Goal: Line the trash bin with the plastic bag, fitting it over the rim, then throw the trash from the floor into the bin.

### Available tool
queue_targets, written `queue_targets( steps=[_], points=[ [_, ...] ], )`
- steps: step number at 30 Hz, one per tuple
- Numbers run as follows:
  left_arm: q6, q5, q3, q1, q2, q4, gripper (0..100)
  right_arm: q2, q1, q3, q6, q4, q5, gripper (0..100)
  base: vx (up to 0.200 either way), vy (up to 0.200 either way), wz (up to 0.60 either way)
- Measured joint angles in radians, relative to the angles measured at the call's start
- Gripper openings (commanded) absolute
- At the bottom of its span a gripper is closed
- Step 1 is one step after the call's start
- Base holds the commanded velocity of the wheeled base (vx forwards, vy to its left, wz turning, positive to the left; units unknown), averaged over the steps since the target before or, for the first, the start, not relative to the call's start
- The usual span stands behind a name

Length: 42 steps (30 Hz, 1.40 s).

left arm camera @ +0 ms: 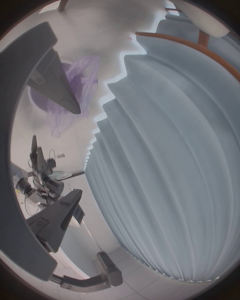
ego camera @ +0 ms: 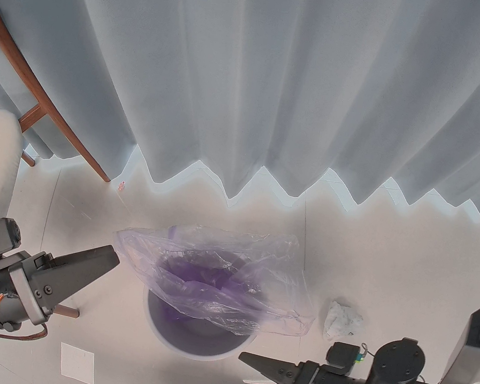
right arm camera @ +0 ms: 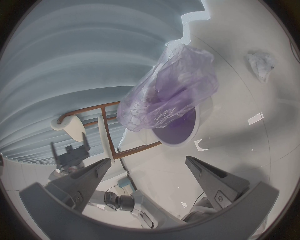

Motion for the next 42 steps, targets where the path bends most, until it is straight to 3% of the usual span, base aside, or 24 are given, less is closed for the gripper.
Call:
queue_targets(
  steps=[5, 8, 22, 28, 38, 39, 42],
  points=[
    [-0.007, -0.003, 0.001, -0.066, -0.061, 0.002, 100, 0.084, 0.076, -0.083, 0.008, 0.0, -0.113, 100, 0.0, 0.0, 0.0],
    [-0.009, -0.005, 0.003, -0.081, -0.083, 0.005, 100, 0.13, 0.106, -0.149, 0.021, 0.003, -0.148, 100, 0.0, 0.0, 0.0],
    [-0.009, -0.008, 0.003, -0.091, -0.105, 0.009, 100, 0.188, 0.11, -0.617, 0.221, 0.421, -0.167, 100, 0.0, 0.0, 0.0],
    [-0.009, -0.008, 0.004, -0.092, -0.106, 0.01, 100, 0.222, 0.075, -0.746, 0.281, 0.47, -0.197, 100, 0.0, 0.0, 0.0],
    [-0.007, -0.008, 0.003, -0.103, -0.109, 0.042, 100, 0.262, 0.045, -0.782, 0.305, 0.472, -0.211, 100, 0.0, 0.0, 0.0],
    [-0.006, -0.008, 0.003, -0.106, -0.11, 0.048, 100, 0.263, 0.045, -0.784, 0.305, 0.474, -0.211, 0, 0.0, 0.0, 0.0],
    [-0.006, -0.008, 0.003, -0.112, -0.112, 0.064, 100, 0.266, 0.044, -0.787, 0.305, 0.479, -0.217, 0, 0.0, 0.0, 0.0]
  ],
)
